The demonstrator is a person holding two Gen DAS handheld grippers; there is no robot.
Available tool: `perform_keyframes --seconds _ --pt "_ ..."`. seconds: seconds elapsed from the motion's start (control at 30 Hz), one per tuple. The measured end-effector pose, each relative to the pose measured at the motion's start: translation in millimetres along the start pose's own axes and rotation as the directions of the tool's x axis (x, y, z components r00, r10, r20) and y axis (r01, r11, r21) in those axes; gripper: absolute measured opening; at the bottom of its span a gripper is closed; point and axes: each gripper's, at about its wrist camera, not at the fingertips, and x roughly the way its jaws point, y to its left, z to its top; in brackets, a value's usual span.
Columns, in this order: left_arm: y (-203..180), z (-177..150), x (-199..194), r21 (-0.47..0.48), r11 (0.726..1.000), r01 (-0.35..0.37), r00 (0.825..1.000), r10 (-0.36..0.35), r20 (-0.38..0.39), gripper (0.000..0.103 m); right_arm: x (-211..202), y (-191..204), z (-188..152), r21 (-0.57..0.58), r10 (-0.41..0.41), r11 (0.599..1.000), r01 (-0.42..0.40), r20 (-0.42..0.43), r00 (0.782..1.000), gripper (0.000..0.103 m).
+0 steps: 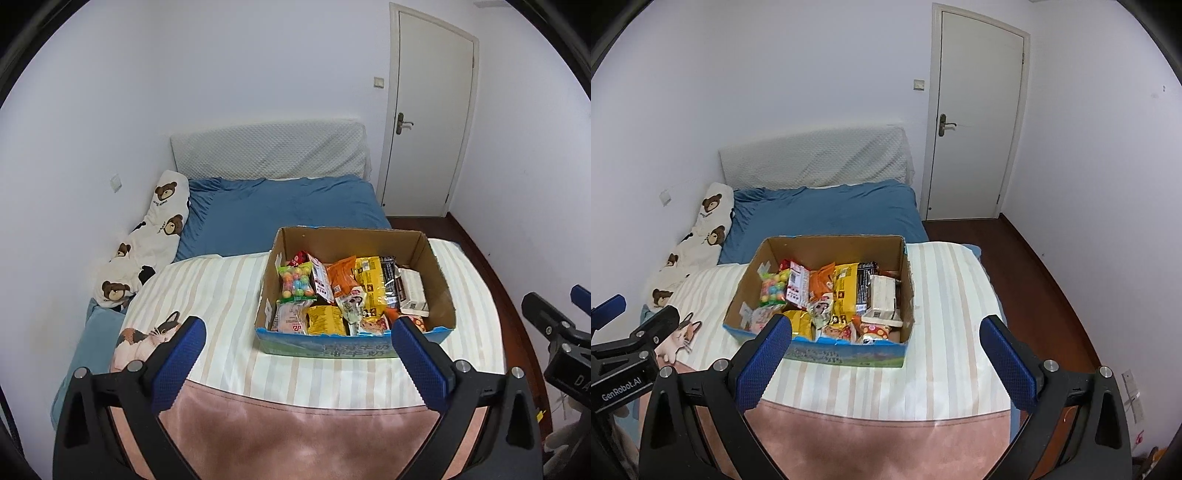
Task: Organize snacks
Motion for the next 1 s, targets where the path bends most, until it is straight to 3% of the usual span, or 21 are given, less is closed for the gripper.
perform_keyframes --seconds 0.47,1.0 --pt "-16.2 10.6 28.5 0.042 0.999 0.001 1.0 0.0 -0.019 0.103 36.7 -6.1 4.1 0.021 -0.035 0.999 0.035 -0.031 0.999 0.103" --pt "-19.9 15.8 35.4 0.042 0.999 0.02 0.999 -0.019 -0.026 0.103 42.2 -7.7 -0.9 0.022 -0.039 0.999 0.04 -0.045 0.998 0.103"
